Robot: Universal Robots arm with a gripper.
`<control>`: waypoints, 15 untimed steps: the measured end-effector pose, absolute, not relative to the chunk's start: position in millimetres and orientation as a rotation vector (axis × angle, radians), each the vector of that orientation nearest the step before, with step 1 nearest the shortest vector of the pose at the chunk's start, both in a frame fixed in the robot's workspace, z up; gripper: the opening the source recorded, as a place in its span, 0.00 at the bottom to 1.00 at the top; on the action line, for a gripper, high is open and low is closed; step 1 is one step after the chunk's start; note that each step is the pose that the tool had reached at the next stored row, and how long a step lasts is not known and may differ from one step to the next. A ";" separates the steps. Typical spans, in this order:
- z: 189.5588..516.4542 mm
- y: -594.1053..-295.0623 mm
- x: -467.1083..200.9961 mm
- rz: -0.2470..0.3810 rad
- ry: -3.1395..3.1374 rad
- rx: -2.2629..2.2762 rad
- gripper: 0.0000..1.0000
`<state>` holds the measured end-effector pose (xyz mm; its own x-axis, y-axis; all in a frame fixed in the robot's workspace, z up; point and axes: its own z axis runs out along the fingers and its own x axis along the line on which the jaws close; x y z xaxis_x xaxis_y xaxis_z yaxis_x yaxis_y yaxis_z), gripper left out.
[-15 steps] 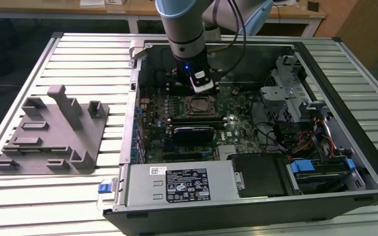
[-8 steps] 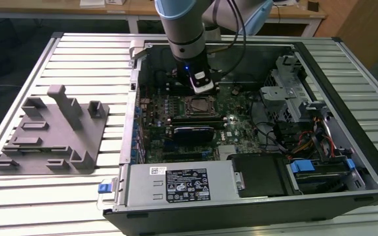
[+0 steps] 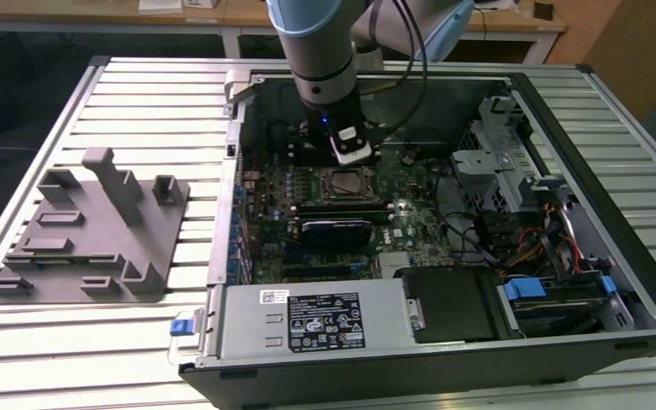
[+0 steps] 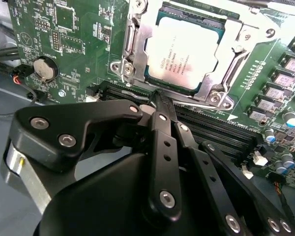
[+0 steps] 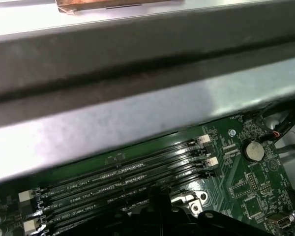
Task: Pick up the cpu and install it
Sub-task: 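Install the first cpu locking lever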
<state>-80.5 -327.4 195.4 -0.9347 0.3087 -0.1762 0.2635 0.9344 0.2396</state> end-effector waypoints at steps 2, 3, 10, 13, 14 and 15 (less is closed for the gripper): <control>195.3 -327.5 -80.5 0.314 2.880 0.431 0.11; 195.3 -327.5 -80.5 0.314 2.880 0.431 0.11; 195.2 -326.9 -80.5 0.305 2.861 0.512 0.11; 195.1 -326.2 -80.5 0.302 2.856 0.532 0.11; 195.1 -326.2 -80.5 0.302 2.856 0.532 0.11; 195.1 -326.2 -80.5 0.302 2.856 0.533 0.11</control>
